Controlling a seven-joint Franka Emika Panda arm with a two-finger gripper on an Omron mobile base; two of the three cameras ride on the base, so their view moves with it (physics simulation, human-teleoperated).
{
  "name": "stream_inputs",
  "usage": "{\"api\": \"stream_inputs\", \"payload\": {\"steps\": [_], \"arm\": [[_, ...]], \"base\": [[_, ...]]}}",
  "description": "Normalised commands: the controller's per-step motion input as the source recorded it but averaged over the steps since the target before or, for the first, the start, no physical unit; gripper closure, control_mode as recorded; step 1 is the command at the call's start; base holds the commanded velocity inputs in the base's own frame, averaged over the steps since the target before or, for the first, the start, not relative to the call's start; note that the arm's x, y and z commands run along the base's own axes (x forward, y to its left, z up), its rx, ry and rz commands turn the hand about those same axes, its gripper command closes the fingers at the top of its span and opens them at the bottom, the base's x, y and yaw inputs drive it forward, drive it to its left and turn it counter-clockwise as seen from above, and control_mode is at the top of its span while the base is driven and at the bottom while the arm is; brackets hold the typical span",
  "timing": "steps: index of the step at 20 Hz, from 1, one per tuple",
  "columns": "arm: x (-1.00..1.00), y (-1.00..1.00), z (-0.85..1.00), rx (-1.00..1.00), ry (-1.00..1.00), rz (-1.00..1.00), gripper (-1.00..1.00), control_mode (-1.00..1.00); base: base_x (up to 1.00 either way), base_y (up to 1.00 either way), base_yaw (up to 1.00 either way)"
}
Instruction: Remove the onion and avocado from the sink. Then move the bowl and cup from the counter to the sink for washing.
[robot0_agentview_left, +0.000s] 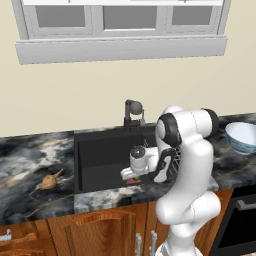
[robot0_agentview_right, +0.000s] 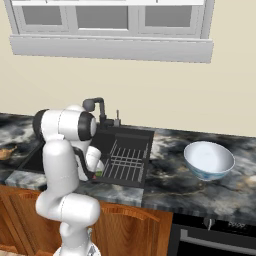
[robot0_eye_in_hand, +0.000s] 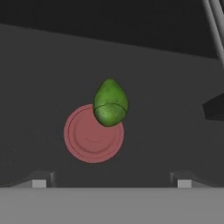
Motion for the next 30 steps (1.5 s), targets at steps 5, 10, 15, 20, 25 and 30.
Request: {"api": "stream_inputs", "payload": {"steps": [5,10,15,20,25,30], "arm": [[0.08,0.00,-0.09,-0.01,0.00,0.00,-1.00,-1.00],[0.11,0.00,-0.07,-0.01,0.00,0.00,-1.00,-1.00],[0.13,0.00,-0.06,-0.02,0.00,0.00,-1.00,-1.00],[0.14,0.00,-0.05,-0.01,0.00,0.00,-1.00,-1.00],[0.15,0.00,-0.05,0.00,0.00,0.00,-1.00,-1.00],[0.17,0.00,-0.05,0.00,0.00,0.00,-1.00,-1.00]], "base": [[0.00,0.00,0.00],[0.00,0.00,0.00],[0.00,0.00,0.00],[0.00,0.00,0.00],[0.00,0.00,0.00],[0.00,0.00,0.00]]}}
